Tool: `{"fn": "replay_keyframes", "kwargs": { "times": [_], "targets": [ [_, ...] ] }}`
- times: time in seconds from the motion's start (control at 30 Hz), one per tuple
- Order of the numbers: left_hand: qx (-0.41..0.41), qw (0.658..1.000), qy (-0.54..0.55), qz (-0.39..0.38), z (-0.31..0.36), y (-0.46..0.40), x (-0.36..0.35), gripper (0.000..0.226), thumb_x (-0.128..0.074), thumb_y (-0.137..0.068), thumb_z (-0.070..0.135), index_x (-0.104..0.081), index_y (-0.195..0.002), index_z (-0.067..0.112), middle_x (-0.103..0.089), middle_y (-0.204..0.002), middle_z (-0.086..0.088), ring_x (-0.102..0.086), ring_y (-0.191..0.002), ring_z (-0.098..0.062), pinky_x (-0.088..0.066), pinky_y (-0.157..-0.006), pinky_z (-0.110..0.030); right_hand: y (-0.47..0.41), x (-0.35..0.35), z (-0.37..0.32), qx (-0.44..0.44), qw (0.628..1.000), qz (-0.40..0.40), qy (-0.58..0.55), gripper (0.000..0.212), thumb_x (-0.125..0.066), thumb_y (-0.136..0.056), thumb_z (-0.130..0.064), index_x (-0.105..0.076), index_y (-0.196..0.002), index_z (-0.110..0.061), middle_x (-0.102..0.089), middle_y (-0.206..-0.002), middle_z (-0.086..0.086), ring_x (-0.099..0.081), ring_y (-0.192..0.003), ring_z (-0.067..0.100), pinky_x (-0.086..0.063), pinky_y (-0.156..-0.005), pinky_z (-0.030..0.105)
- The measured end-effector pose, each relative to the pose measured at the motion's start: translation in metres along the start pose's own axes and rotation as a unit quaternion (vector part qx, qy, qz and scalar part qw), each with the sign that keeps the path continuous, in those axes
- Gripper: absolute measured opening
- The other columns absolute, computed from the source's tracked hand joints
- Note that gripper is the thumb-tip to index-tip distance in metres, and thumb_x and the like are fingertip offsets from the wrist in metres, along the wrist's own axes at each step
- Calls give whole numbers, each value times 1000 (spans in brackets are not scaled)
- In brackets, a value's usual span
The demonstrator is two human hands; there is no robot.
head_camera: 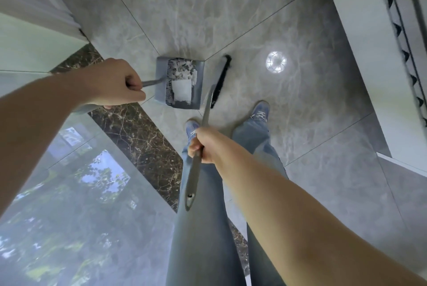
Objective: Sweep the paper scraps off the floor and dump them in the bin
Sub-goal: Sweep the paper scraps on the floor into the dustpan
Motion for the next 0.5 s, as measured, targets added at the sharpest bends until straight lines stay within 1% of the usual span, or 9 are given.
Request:
{"fn": "replay_keyframes", "kwargs": {
  "times": [0.07, 0.13, 0.2, 0.27, 0.33, 0.37, 0.4, 0.43, 0.5],
  "targets": [
    [23, 999, 31, 1, 6, 1, -2, 40, -62, -87, 10, -40, -54, 6, -32, -49, -7, -37, -42, -18, -41, -42, -25, 5, 17, 3, 9, 1000, 1, -25, 24, -36, -98, -21, -42, -76, -18, -26, -46, -6, -20, -25, 8, -19, -33, 10],
    [31, 998, 55, 7, 19, -2, -6, 38, -63, -89, 11, -45, -58, -1, -36, -47, -6, -40, -38, -16, -40, -43, -26, 14, 47, -7, 37, 999, 30, -5, 31, -40, -98, -26, -42, -69, -17, -30, -49, -5, -24, -28, 7, -18, -32, 13],
    [22, 998, 57, 19, 41, -8, -10, 40, -63, -90, 12, -45, -55, 5, -37, -44, -3, -41, -34, -12, -40, -44, -24, 20, 84, -28, 47, 996, 63, -36, 36, -41, -98, -24, -40, -63, -16, -27, -51, -4, -22, -35, 8, -15, -32, 11],
    [15, 998, 56, 26, 66, -19, -14, 37, -62, -90, 13, -45, -58, 7, -36, -49, -6, -41, -33, -13, -41, -42, -23, 24, 127, -60, 70, 990, 117, -27, 33, -38, -98, -22, -39, -65, -16, -25, -52, -3, -21, -31, 8, -16, -33, 8],
    [9, 998, 51, 30, 91, -31, -17, 33, -61, -91, 15, -47, -63, 4, -35, -56, -10, -41, -33, -12, -41, -39, -20, 29, 168, -97, 88, 981, 170, 14, 23, -32, -97, -17, -41, -75, -18, -26, -53, -1, -21, -23, 9, -20, -34, 7],
    [7, 998, 46, 35, 102, -36, -17, 32, -61, -91, 17, -49, -65, 3, -36, -57, -11, -41, -31, -11, -41, -38, -18, 32, 184, -116, 94, 977, 186, 52, 22, -29, -97, -15, -41, -80, -16, -27, -54, 0, -21, -21, 9, -21, -34, 7],
    [2, 999, 39, 37, 115, -43, -19, 32, -60, -91, 18, -50, -66, 2, -36, -58, -11, -42, -31, -9, -41, -38, -18, 32, 200, -131, 90, 971, 200, 91, 23, -27, -98, -14, -40, -79, -14, -27, -54, 2, -21, -21, 9, -21, -34, 6],
    [-6, 999, 34, 39, 127, -49, -22, 33, -60, -91, 18, -48, -65, 3, -35, -58, -11, -43, -30, -9, -42, -41, -20, 32, 213, -142, 79, 965, 209, 133, 27, -28, -98, -15, -38, -73, -11, -27, -55, 2, -22, -22, 9, -21, -34, 5],
    [-17, 999, 25, 40, 151, -60, -26, 35, -59, -90, 18, -43, -62, 5, -32, -56, -9, -43, -32, -9, -47, -49, -28, 30, 228, -148, 48, 957, 207, 195, 29, -29, -97, -16, -36, -69, -10, -29, -55, 4, -27, -32, 12, -20, -34, 6]
  ]
}}
Point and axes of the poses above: each hand's wrist, its own y-axis away from the middle knuckle, its own x-axis out of the back of the hand, z = x × y, the point moved 7 cm from there along -y, towards the middle knuckle
